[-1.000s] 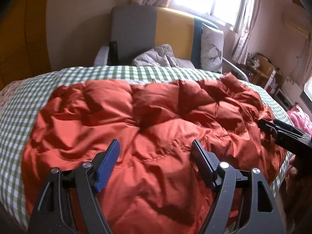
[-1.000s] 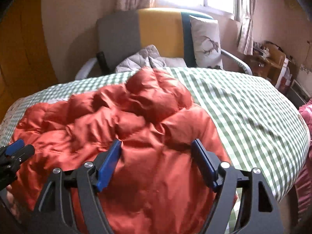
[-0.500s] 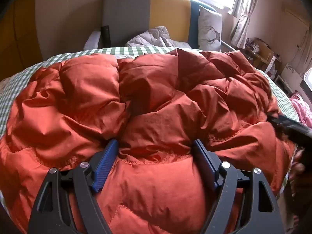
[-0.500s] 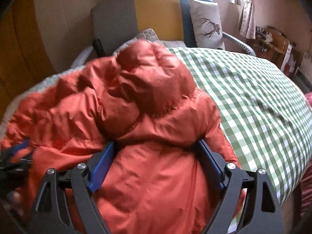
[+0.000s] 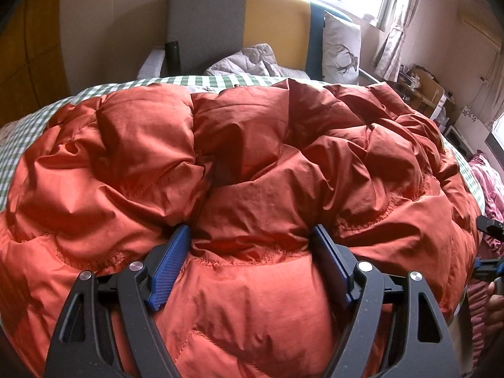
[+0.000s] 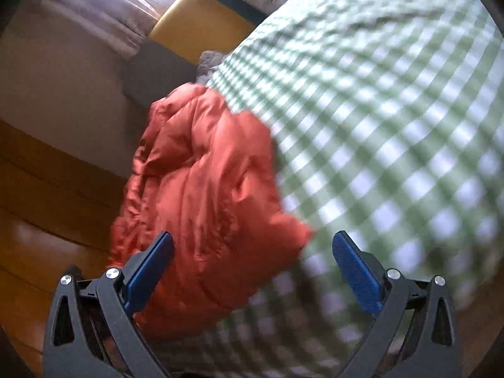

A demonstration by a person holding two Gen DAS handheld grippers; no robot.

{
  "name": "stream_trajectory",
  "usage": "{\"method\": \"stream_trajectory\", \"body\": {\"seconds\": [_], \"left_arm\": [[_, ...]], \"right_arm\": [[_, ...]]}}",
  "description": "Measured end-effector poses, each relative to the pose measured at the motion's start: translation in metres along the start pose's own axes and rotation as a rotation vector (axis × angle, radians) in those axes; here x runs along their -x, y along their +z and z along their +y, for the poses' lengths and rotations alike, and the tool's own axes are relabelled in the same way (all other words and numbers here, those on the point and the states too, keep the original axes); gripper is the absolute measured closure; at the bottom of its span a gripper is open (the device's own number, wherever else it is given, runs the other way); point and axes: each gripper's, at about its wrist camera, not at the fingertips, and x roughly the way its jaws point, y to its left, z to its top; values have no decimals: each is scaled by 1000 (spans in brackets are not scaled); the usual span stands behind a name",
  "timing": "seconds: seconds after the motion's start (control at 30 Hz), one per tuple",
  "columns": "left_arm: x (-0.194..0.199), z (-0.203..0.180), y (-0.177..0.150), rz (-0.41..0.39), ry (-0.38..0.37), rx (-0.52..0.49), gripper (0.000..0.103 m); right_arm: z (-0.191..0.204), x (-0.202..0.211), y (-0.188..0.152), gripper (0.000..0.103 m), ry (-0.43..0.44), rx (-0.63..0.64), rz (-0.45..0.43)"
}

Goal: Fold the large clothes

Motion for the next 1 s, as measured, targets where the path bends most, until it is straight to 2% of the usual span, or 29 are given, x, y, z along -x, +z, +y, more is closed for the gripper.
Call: {"method": "stream_trajectory", "body": {"seconds": [0.13,0.47,0.53,0.63,0.8,1.0], "left_arm": [[0,0,0,0,0,-1,26],[0,1,1,-2,-1,-2,26],[0,2,2,-1,-2,-1,26],[0,2,2,-3,-1,-2,26],[0,2,3,-2,-2,-1,26],[1,0,3,-8,-1,0,26]], "right_arm": [[5,-20,0,2,62,-1,12],[27,-54,4,3,24,45,-14],[24,-52,3,21,18,48,-10],[25,-51,4,40,32,55,-3],[44,-44,5,54,8,128,-6],[76,-36,5,63,-20,223,-26]]}}
